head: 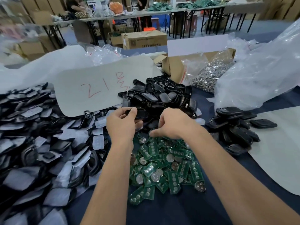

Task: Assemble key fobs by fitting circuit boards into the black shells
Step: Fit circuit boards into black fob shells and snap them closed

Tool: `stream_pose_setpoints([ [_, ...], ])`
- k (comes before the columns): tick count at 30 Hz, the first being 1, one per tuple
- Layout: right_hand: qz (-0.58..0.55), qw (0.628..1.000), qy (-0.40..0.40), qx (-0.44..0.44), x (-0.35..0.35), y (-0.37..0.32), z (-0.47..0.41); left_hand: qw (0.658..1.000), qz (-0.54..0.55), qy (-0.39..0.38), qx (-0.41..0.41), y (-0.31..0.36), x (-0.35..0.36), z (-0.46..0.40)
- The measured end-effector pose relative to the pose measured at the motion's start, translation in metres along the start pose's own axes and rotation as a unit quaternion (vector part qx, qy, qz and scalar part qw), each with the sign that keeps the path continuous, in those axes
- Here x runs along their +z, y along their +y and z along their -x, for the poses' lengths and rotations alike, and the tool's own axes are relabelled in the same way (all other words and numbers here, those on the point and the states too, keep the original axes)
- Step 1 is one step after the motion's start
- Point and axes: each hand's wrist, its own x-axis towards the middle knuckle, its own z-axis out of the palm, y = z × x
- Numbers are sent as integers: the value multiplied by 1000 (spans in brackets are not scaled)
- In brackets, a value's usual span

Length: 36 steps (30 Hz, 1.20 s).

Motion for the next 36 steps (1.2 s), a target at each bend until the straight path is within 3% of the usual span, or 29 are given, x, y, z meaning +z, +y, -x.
stream_pose_setpoints([
  [5, -42, 997, 30, -54, 4, -13, -1, 999, 2, -47, -1, -3, -25, 5],
  [7, -124, 988, 52, -74, -1, -11, -4, 998, 5, -63, -8, -3, -38, 4],
  [10, -391, 914, 23, -109, 2, -18, -9, 997, 21, -67, -22, -1, -54, 0],
  [12, -440, 889, 31, -126, 9, -22, -15, 996, 17, -84, -29, 0, -55, -3],
  [18, -376, 906, 67, -185, 32, -22, -31, 983, 20, -167, -79, 8, -52, -7],
  [26, -400, 899, 76, -161, 52, -20, -36, 988, 25, -116, -101, 2, -52, -16],
  [36, -404, 884, 180, -151, 67, -34, -27, 985, 59, -122, -103, 0, -51, -16],
])
